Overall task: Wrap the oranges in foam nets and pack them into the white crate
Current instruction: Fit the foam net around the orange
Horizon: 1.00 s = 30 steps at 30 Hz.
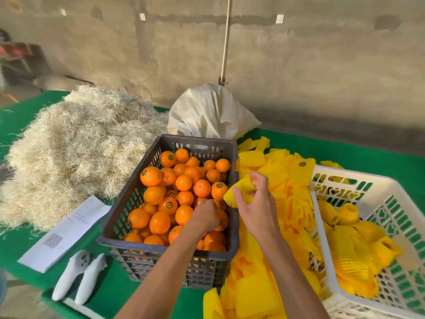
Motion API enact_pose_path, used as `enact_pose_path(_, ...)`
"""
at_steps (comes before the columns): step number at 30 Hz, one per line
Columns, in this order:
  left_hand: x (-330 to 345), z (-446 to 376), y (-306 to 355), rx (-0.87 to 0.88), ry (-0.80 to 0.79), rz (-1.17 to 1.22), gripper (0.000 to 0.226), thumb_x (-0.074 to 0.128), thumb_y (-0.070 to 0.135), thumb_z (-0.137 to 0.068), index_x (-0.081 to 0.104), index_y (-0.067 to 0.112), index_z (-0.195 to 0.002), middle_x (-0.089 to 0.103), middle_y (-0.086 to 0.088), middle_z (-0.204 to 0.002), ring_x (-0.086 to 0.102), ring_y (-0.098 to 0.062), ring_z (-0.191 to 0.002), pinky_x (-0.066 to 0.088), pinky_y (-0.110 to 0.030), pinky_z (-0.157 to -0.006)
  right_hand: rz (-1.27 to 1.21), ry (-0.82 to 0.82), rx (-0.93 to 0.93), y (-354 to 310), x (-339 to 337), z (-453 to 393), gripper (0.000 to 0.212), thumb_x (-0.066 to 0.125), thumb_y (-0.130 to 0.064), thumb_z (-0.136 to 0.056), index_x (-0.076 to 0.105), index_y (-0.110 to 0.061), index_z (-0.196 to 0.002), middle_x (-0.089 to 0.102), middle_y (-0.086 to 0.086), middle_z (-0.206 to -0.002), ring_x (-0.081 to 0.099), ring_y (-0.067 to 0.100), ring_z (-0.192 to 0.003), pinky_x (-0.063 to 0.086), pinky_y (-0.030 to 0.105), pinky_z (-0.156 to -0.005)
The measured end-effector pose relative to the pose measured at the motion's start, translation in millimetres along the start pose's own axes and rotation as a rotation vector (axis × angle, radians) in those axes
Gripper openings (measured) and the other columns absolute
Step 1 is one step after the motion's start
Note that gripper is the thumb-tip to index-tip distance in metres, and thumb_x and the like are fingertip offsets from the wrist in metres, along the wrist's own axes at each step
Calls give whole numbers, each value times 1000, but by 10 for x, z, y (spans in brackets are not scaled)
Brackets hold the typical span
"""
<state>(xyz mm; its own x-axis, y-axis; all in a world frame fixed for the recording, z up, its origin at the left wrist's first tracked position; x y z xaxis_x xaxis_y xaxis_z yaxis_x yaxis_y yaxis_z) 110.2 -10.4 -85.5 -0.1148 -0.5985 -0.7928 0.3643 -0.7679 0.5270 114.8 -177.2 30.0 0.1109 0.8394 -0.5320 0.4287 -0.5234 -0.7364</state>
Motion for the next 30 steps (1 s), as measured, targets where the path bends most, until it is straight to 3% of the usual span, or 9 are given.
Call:
enact_pose_path(3,58,-93,-11,-3,-32,-151,54,80,20,-85,55,6,-131,45,-21,-140,49,-39,-130,49,-44,-105,-48,9,-85,-81,-59,20,16,54,-37,-103,58,-23,-109,62,-10,-105,58,5,-92,46,20,-76)
enact_pose_path(6,72,-87,-3,9,-28,-196,66,87,28,-80,53,9,-133,42,-20,-140,45,-41,-132,46,-46,-108,-40,20,-144,-157,-104,36,20,46,-26,-107,56,-22,-90,53,-10,-85,53,3,-81,36,10,-70)
enact_pose_path(10,-194,23,27,39,135,-74,40,84,28,-77,57,9,-98,54,-16,-117,56,-34,-110,53,-45,-87,13,87,-103,-104,-163,34,17,58,-20,-102,68,-10,-94,62,-3,-93,57,6,-85,45,14,-72)
enact_pose_path(12,-407,134,11,59,224,183,38,87,31,-73,53,15,-80,55,-7,-89,55,-19,-79,46,-42,-64,39,92,-89,-83,-181,18,7,65,-15,-96,69,-9,-99,63,0,-101,59,10,-92,41,7,-77)
enact_pose_path(14,-634,319,-32,56,288,509,42,90,42,-71,52,26,-76,53,8,-77,52,-7,-68,45,-35,-56,84,50,-65,-60,-137,5,23,69,-11,-91,64,-10,-114,60,2,-115,55,11,-102,35,4,-82)
enact_pose_path(16,-702,503,-72,15,227,902,43,91,53,-70,69,25,-92,66,12,-99,64,-6,-93,62,-30,-70,120,1,-40,-36,-70,0,40,68,-9,-91,56,-11,-129,55,3,-127,53,14,-113,33,7,-87)
enact_pose_path(19,-681,701,91,119,12,1233,50,88,54,-74,81,21,-111,72,6,-127,62,-14,-123,61,-43,-95,111,-42,-57,-81,15,15,45,66,-8,-93,52,-14,-135,59,4,-127,56,22,-119,40,19,-91)
enact_pose_path(27,-549,916,401,168,-166,1366,64,83,56,-75,68,27,-130,69,-2,-135,66,-25,-125,57,-43,-100,-120,-113,-41,-253,234,106,60,84,-21,-80,50,-26,-130,61,3,-126,62,26,-108,54,38,-76)
enact_pose_path(30,-498,920,338,131,-178,1404,57,82,56,-76,71,31,-126,71,-3,-131,68,-28,-121,58,-44,-97,-130,-118,-34,-276,281,132,66,86,-25,-79,43,-29,-129,56,0,-129,60,22,-110,49,28,-73)
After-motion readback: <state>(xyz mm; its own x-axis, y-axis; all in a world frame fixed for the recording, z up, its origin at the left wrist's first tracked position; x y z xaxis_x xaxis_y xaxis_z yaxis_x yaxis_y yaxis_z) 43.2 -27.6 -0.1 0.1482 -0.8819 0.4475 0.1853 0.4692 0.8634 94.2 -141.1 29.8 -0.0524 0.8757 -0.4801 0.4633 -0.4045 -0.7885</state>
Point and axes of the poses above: each hand's wrist, its own z-axis away from the middle knuckle, its own x-axis out of the palm, y = z × x, the point moved 9 cm from there along -z, towards the middle knuckle
